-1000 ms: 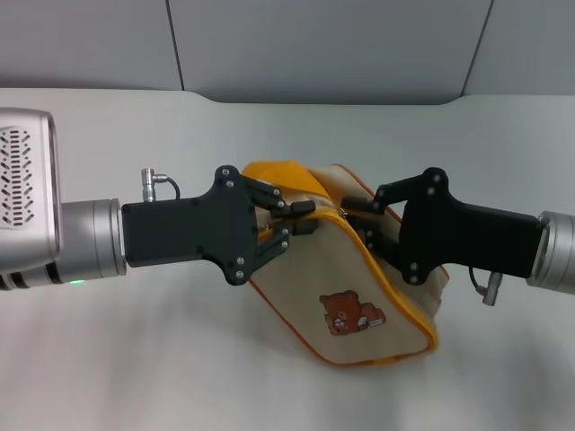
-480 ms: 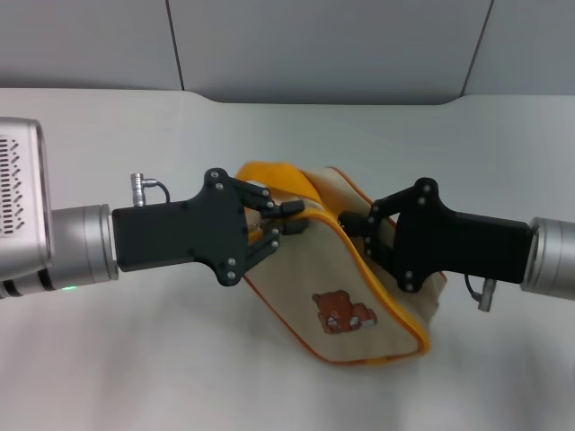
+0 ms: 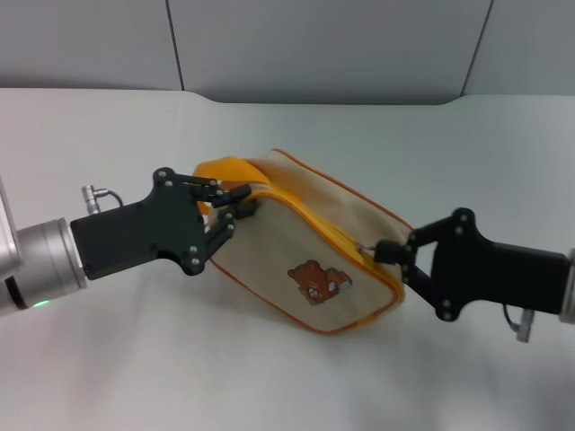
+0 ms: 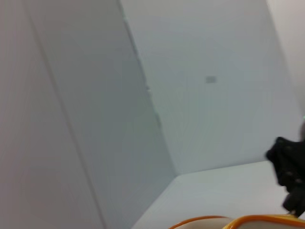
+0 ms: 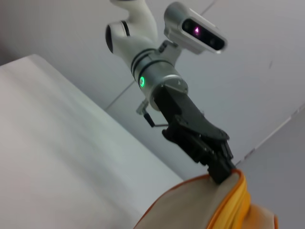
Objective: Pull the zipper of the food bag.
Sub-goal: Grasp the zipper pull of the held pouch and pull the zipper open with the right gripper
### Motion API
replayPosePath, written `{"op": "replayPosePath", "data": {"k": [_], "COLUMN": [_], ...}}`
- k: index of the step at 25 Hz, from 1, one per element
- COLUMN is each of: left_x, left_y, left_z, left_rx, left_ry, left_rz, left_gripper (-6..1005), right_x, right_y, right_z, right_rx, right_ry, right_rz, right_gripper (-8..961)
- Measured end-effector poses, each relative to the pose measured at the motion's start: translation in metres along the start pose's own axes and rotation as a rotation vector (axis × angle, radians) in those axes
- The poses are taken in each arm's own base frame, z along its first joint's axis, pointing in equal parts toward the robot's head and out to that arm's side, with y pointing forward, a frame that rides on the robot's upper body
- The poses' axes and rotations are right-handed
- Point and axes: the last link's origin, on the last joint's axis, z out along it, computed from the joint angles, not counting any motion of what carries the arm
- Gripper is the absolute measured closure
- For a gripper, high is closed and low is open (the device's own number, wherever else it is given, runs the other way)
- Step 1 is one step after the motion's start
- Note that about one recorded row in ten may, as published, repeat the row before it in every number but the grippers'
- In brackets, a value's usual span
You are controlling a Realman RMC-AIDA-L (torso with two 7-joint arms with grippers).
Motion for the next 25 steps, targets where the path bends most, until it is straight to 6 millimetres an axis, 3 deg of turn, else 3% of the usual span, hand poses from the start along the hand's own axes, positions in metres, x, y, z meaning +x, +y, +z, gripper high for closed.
{"op": "replayPosePath", "data": {"k": [8, 17, 23, 25], "left_x": [-0.012, -0.015, -0.026, -0.028], "left_y": [0.005, 0.011, 0.027, 0.031], "left_z": [-0.014, -0.019, -0.029, -0.032], "left_rx": [0.074, 0.087, 0.124, 0.14], "left_ry": [-0.027, -0.028, -0.034, -0.033], "left_rz": [-0.04, -0.068, -0.156, -0.178], "left_gripper": [911, 911, 912, 912], "right_x": [0.004, 0.005, 0.005, 0.005], "right_y": [0.011, 0.017, 0.015, 0.013], "right_z": [-0.025, -0.029, -0.035, -0.038], "right_rx": [0.024, 0.052, 0.185, 0.213], "right_ry": [0.073, 0.08, 0.055, 0.044], "right_rz": [0.061, 0.096, 0.248, 0.333], "right_gripper": [954, 955, 950, 890]}}
